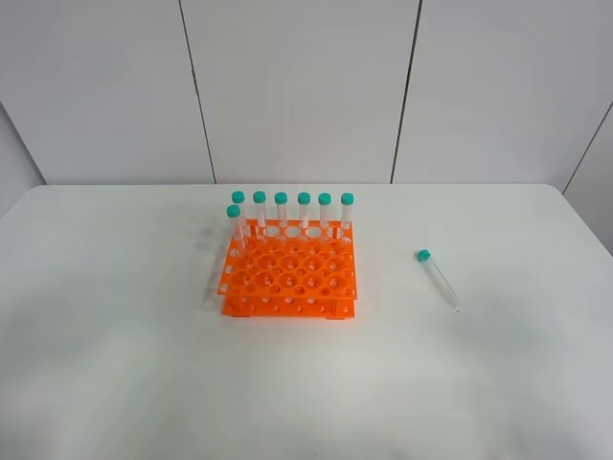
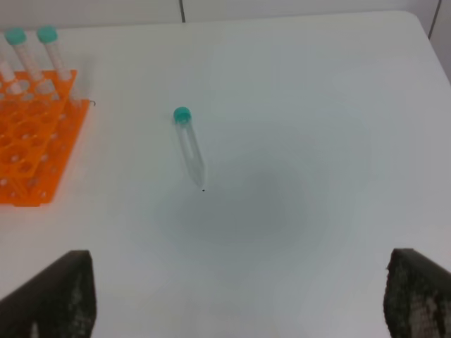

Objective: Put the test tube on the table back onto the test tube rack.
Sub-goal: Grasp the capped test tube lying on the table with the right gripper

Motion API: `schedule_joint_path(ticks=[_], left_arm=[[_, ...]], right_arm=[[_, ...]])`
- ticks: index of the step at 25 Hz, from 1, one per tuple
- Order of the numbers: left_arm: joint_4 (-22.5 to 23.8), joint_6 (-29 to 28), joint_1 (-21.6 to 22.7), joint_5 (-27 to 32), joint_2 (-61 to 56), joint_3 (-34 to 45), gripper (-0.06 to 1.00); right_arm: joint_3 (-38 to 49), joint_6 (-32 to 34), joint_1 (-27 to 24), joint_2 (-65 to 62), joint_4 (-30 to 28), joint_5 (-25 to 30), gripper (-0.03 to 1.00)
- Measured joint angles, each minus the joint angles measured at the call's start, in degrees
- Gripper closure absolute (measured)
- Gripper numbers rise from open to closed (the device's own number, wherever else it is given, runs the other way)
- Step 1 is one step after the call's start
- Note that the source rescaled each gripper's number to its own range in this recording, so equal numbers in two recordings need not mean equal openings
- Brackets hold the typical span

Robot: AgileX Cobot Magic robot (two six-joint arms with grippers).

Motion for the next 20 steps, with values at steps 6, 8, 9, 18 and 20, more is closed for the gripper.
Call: schedule_joint_path(ticks=[6, 8, 9, 18, 20], left_arm=[[0.0, 0.0, 0.0, 0.0, 0.0, 0.0, -0.06], [0.0, 0.0, 0.0, 0.0, 0.0, 0.0, -0.06], [0.0, 0.0, 0.0, 0.0, 0.0, 0.0, -0.06], [0.0, 0.0, 0.0, 0.0, 0.0, 0.0, -0.06], [0.0, 0.0, 0.0, 0.0, 0.0, 0.0, -0.06]], right_arm=[[0.0, 0.0, 0.0, 0.0, 0.0, 0.0, -0.03], [0.0, 0.0, 0.0, 0.0, 0.0, 0.0, -0.03], [0.0, 0.0, 0.0, 0.0, 0.0, 0.0, -0.03], [-2.67, -1.15, 0.0, 0.49, 0.06, 0.05, -0.03], [-4.99, -1.58, 0.0, 3.26, 0.16, -0.01, -0.03]])
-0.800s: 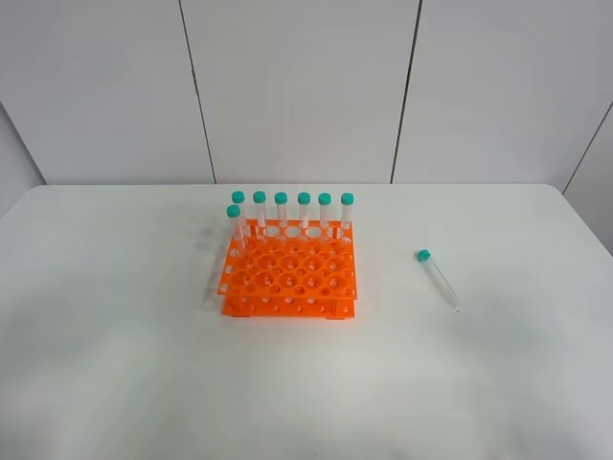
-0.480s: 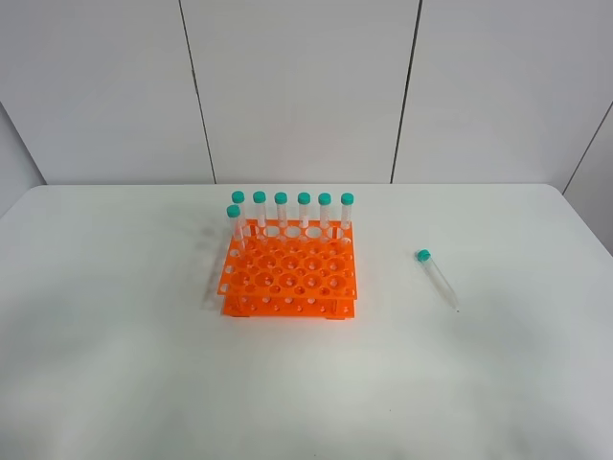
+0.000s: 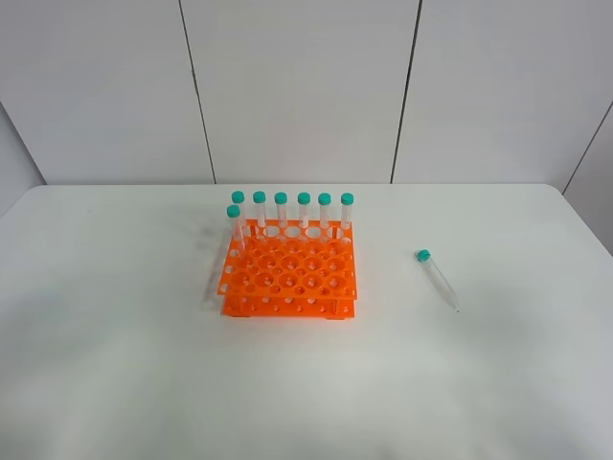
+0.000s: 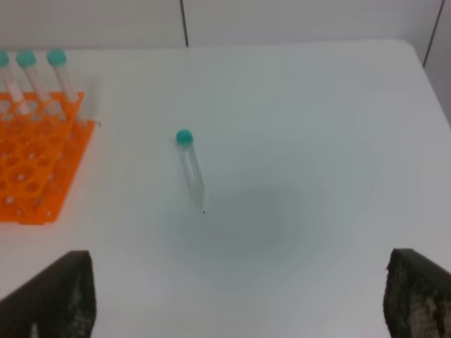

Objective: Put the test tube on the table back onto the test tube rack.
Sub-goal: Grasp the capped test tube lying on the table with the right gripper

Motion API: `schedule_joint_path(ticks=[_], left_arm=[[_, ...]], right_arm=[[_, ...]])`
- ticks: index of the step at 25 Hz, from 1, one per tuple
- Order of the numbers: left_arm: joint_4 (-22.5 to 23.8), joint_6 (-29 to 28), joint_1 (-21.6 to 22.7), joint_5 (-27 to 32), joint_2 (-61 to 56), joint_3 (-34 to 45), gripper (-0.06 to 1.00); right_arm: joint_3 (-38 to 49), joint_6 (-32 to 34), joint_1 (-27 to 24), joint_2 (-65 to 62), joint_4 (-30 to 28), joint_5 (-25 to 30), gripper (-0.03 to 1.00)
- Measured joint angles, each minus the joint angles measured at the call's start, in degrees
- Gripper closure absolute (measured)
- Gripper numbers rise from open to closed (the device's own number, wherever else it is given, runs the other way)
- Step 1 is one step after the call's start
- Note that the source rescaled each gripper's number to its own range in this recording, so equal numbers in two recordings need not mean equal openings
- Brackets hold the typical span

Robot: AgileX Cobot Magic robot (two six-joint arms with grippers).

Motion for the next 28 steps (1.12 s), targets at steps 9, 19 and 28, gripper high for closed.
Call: schedule_joint_path(ticks=[9, 19, 28], left_arm=[[0.0, 0.0, 0.0, 0.0, 0.0, 0.0, -0.06], [0.0, -0.05, 0.0, 0.0, 0.0, 0.0, -0.06], [0.0, -0.05, 0.0, 0.0, 0.0, 0.0, -0.06]], right_arm=[[-11.05, -10.88, 0.0, 25.73, 6.48, -4.62, -0.03], [-23.75, -13.7, 0.0, 60.75, 10.78, -4.05, -0.03], [-42.87, -14.43, 0.0, 87.32, 11.39, 2.99, -0.03]])
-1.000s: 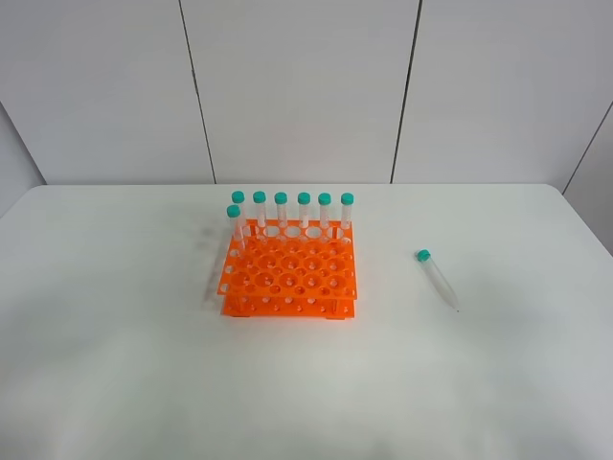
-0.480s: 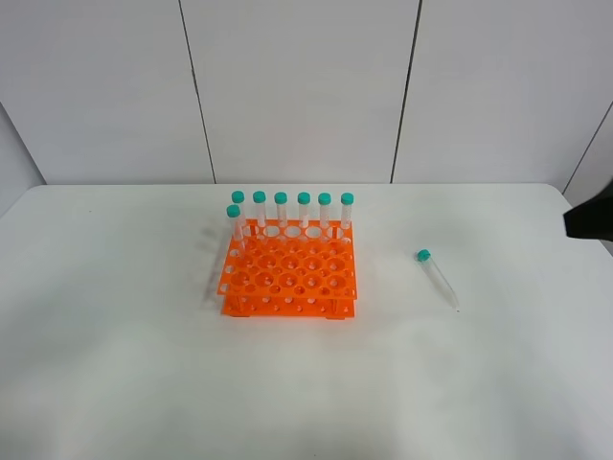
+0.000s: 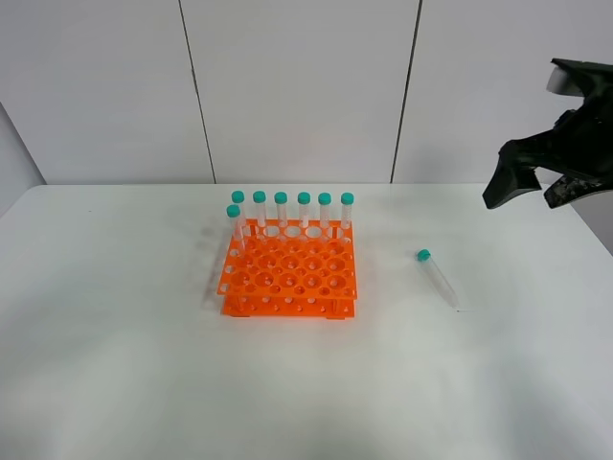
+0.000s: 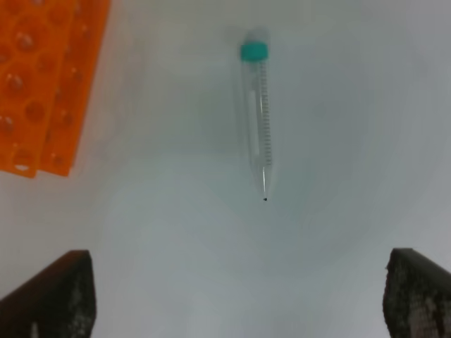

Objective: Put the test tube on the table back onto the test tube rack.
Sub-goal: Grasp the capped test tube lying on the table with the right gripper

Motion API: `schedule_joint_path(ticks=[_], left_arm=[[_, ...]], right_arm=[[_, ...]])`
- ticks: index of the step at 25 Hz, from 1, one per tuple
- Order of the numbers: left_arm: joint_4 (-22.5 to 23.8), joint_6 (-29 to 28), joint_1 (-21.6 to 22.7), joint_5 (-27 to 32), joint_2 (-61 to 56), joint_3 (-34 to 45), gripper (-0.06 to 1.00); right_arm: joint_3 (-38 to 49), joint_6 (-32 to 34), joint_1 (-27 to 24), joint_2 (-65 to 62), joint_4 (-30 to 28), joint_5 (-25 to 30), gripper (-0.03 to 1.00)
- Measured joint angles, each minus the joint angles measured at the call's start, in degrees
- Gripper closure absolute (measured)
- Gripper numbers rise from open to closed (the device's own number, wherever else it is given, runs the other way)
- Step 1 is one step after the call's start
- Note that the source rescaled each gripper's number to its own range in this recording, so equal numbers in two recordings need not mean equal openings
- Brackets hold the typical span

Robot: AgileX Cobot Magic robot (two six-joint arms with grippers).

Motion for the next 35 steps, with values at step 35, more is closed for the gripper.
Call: schedule_joint_path(ticks=[35], left_arm=[[0.0, 0.0, 0.0, 0.0, 0.0, 0.0, -0.06]], right_arm=[[-11.2, 12.18, 8.02, 30.72, -9.0, -0.21, 0.16]])
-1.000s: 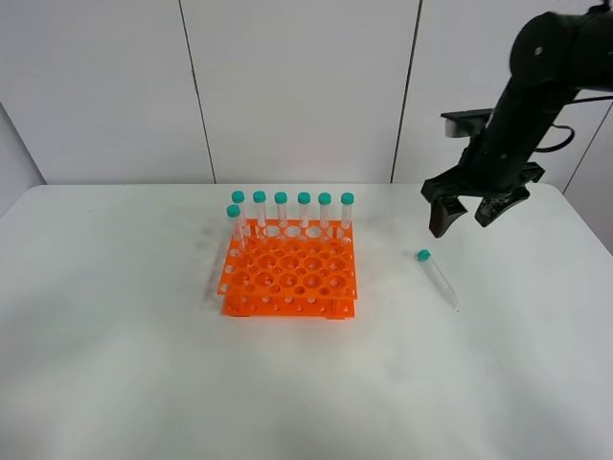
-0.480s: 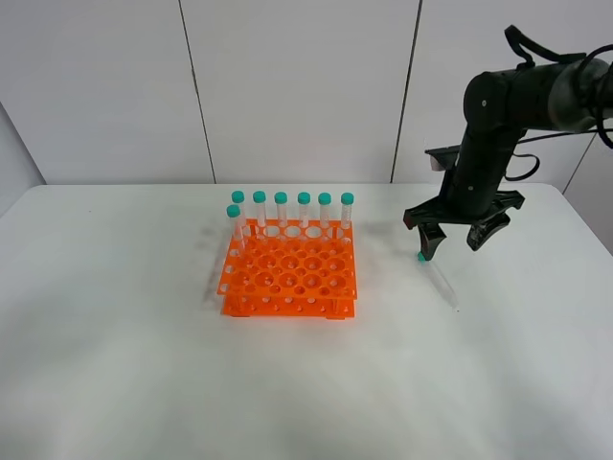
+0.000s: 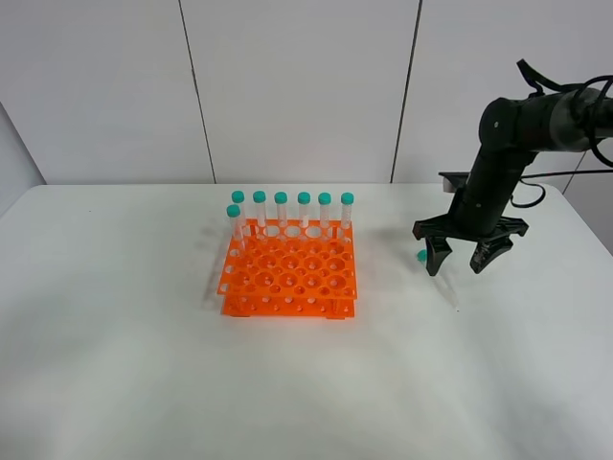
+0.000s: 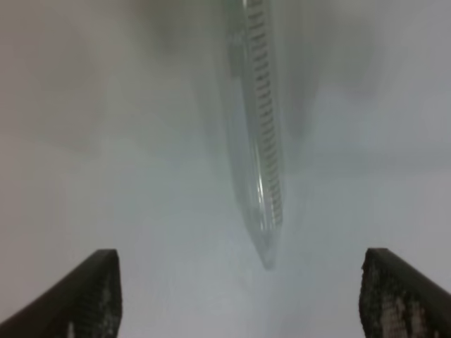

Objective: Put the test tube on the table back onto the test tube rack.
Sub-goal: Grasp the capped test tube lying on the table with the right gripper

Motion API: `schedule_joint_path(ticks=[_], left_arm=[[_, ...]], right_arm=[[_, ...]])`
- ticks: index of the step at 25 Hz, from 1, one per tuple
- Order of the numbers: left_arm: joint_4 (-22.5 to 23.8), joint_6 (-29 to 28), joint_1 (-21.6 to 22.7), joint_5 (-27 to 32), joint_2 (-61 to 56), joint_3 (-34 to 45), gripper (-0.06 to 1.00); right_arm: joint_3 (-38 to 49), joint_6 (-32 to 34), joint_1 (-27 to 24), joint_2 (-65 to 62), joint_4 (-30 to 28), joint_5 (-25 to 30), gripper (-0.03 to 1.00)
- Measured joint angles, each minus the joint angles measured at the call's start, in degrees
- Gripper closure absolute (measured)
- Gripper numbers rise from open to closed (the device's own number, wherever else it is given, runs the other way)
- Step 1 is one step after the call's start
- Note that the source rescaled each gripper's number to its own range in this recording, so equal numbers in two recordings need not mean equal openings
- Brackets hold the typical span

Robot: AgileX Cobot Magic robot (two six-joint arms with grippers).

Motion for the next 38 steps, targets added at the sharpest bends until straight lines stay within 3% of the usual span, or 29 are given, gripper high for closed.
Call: schedule_joint_path(ticks=[20, 26, 38], left_arm=[[0.0, 0.0, 0.0, 0.0, 0.0, 0.0, -0.06], [0.0, 0.0, 0.0, 0.0, 0.0, 0.0, -0.06], [0.0, 0.0, 0.0, 0.0, 0.0, 0.0, -0.06]], right_arm=[[0.0, -2.55, 0.0, 4.4, -0.38, -4.31, 0.16], [0.0, -3.63, 0.0, 4.4, -0.2, -4.24, 0.24], [0.0, -4.97, 0.0, 6.45, 1.55, -4.44, 0.24]])
